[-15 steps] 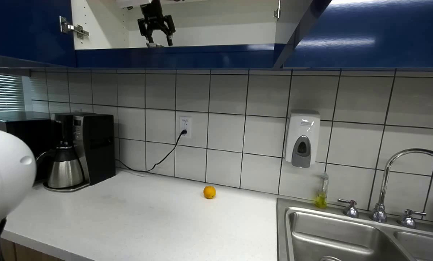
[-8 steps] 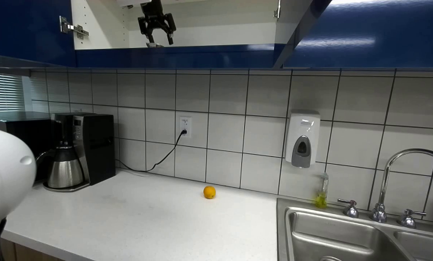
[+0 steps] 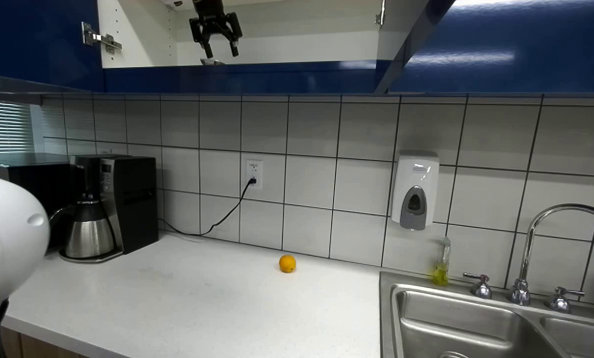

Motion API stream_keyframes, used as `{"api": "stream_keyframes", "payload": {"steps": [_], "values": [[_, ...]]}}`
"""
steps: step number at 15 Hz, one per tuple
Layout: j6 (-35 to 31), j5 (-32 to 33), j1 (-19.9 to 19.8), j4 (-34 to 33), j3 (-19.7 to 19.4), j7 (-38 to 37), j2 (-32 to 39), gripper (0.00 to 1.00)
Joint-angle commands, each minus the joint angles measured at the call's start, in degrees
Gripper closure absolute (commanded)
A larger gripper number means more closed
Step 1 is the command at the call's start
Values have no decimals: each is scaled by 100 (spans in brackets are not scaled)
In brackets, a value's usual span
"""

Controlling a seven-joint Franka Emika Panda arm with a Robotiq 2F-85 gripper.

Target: Put the green packet in the open upper cabinet.

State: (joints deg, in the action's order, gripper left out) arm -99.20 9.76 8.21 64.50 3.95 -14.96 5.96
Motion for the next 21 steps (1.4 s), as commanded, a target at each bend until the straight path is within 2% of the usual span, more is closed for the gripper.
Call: {"api": "stream_keyframes", "payload": {"steps": [1, 21], "values": [[-29, -50, -31, 318, -20, 12, -321, 0], [-33, -353, 7, 2365, -333, 344, -2107, 0]]}}
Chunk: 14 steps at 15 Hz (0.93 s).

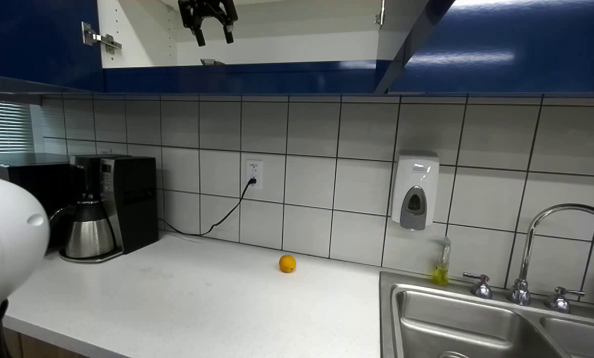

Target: Put the green packet in the open upper cabinet.

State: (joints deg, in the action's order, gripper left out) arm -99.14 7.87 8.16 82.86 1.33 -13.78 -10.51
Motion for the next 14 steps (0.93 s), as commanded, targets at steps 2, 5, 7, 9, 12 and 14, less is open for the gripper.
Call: {"api": "stream_keyframes", "payload": {"steps": [2, 5, 7, 9, 12, 14], "values": [[-9, -229, 28, 812, -94, 311, -740, 0], [196, -500, -195, 1189, 46, 569, -1176, 0], [369, -584, -214, 1467, 27, 761, -1495, 0], [644, -651, -233, 1737, -6, 928, -1787, 0], [979, -631, -279, 2181, -30, 1081, -2174, 0], [1161, -648, -278, 2543, -72, 1215, -2421, 0]]}}
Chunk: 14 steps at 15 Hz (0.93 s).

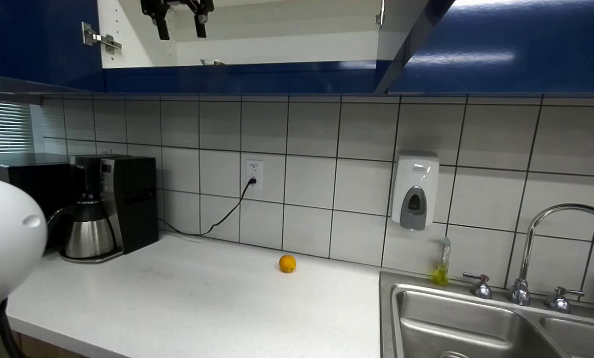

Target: Put the green packet in the open upper cabinet.

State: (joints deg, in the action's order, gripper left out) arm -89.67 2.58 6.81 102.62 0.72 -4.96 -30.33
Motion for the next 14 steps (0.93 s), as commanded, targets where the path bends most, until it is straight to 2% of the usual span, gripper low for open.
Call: {"api": "stream_keyframes", "payload": {"steps": [1, 7, 14], "values": [[276, -75, -152, 735, -7, 377, -543, 0], [280, -47, -107, 1839, -25, 655, -1071, 0], [251, 49, -107, 2801, 58, 757, -1304, 0]]}}
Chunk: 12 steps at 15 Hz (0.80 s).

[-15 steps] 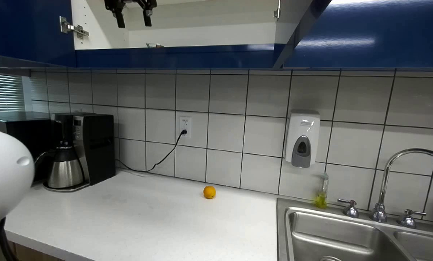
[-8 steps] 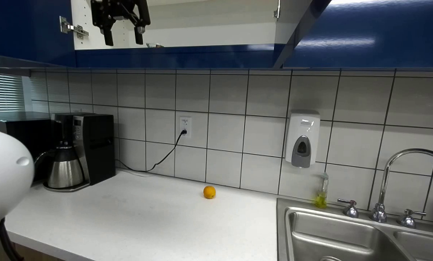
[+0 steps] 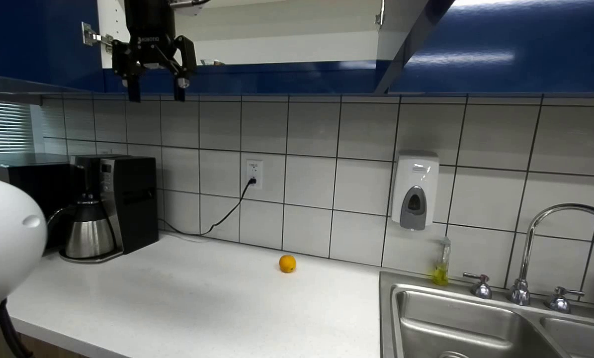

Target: Put the green packet in the open upper cabinet.

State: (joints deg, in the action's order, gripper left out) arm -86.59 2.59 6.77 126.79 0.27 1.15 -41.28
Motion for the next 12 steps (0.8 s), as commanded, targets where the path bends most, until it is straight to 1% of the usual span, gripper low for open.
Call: {"api": "stream_keyframes", "payload": {"steps": [1, 3, 4, 12], "values": [[-51, 48, -101, 474, 103, 148, -207, 0], [-43, 54, -110, 633, 119, 113, -196, 0], [-3, -42, -114, 418, 101, 58, -36, 0], [-11, -44, -114, 469, 102, 57, -27, 0]]}}
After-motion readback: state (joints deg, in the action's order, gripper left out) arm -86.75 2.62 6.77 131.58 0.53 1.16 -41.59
